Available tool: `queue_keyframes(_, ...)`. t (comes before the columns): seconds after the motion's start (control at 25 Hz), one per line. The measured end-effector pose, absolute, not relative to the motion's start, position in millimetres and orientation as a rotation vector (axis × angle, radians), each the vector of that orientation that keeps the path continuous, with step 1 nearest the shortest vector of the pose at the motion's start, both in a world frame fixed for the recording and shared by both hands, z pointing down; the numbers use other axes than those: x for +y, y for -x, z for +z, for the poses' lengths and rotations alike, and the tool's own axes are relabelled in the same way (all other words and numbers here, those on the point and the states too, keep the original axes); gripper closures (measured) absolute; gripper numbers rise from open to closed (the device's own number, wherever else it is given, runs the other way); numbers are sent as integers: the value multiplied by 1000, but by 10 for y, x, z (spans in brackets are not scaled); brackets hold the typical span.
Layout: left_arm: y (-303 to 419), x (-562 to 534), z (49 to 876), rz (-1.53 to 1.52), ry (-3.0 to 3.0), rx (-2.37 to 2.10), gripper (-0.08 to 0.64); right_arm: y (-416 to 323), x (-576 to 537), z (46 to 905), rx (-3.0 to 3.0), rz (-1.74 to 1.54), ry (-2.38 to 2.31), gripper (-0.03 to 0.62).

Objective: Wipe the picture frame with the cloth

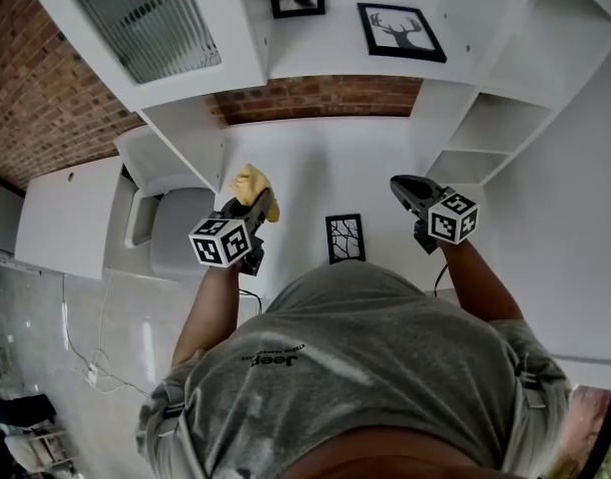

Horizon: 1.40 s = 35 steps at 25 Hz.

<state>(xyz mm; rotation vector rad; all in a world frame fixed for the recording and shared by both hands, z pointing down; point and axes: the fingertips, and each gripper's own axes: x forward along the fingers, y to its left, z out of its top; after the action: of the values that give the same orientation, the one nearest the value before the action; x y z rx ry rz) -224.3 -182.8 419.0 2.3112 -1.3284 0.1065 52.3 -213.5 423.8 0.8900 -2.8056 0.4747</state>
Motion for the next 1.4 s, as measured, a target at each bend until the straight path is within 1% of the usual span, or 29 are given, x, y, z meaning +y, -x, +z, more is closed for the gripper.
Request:
queue_keyframes(0.76, 2188, -1716, 4237, 132, -2305, -1317, 474, -578, -2078, 4298, -2807, 482, -905, 575)
queue_keyframes(1.0, 2164, -1704, 4243, 130, -2306, -1305, 474, -558, -2041, 4335, -2766, 413, -886, 577)
queue_keyframes(1.4, 2155, -1679, 4265, 132, -2300, -1298, 474, -558, -2023, 4380, -2736, 393, -875, 577)
